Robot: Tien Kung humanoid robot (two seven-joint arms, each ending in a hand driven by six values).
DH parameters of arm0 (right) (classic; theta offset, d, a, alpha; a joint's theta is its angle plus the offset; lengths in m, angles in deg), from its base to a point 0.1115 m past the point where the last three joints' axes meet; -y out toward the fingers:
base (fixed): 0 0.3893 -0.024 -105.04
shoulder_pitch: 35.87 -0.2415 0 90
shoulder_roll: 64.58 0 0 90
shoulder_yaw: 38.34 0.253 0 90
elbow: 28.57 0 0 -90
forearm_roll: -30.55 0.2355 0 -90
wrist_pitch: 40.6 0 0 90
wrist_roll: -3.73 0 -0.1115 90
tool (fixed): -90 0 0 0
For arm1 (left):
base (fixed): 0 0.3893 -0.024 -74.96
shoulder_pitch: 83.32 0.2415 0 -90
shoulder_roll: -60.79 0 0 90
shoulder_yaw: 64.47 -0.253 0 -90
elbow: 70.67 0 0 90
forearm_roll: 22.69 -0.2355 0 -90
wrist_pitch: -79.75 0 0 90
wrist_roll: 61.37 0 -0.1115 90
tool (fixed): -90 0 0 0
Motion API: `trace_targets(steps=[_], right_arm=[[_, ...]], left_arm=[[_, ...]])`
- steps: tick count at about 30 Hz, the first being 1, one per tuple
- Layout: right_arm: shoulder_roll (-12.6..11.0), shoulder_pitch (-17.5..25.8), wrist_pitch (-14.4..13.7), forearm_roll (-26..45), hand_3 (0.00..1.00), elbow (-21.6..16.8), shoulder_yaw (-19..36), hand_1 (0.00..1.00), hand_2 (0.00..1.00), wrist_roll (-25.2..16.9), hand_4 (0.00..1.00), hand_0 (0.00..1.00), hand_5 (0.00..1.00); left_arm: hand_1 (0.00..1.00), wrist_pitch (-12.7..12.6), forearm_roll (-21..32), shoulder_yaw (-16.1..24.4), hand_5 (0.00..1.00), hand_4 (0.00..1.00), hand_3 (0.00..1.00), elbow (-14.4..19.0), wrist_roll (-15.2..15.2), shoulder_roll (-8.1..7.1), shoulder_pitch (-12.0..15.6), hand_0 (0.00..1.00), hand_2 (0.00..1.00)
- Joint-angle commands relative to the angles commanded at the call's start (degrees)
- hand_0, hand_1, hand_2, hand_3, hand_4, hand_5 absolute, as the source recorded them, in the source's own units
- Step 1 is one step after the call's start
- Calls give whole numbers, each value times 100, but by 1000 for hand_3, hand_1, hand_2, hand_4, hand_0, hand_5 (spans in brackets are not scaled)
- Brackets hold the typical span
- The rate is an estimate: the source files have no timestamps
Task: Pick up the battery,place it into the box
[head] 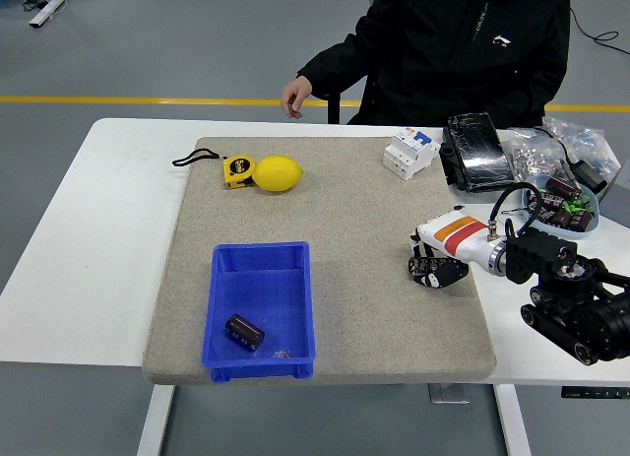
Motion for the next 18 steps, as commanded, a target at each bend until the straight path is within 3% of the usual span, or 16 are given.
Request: trace_targets(steps=[4, 5, 10, 11, 16, 17, 18], right_arm=[[8, 28, 26, 44, 410, 18, -26, 215, 338, 12, 886, 6, 282], [11, 46, 46, 76, 355, 29, -42, 150, 267, 21, 863, 2, 298], [33, 88, 77, 190, 355, 53, -106, 150, 267, 2, 863, 2, 298], [39, 92, 78, 217, 316, 55, -114, 115, 232, -7, 891, 2, 236], [67, 100, 135, 330, 316, 48, -123, 115, 232, -21, 891, 2, 236], [70, 101, 147, 332, 283, 48, -122, 91, 199, -17, 779, 2, 197], [71, 102, 149, 339, 283, 48, -123, 91, 199, -18, 779, 2, 197]], left_arm=[[768, 5, -20, 10, 598, 674, 611, 3, -6, 1, 2, 785, 764], [769, 2, -11, 5, 597, 674, 611, 3, -5, 2, 4, 786, 764], [769, -2, -18, 12, 597, 674, 611, 5, -6, 10, 10, 786, 764], [769, -2, -20, 14, 598, 674, 611, 5, -7, 11, 12, 787, 764], [769, 8, -62, 33, 598, 674, 611, 9, -17, 11, 23, 787, 764], [769, 11, -67, 35, 597, 674, 609, 11, -20, 10, 25, 787, 764], [769, 13, -71, 35, 597, 674, 609, 12, -22, 9, 26, 787, 764]])
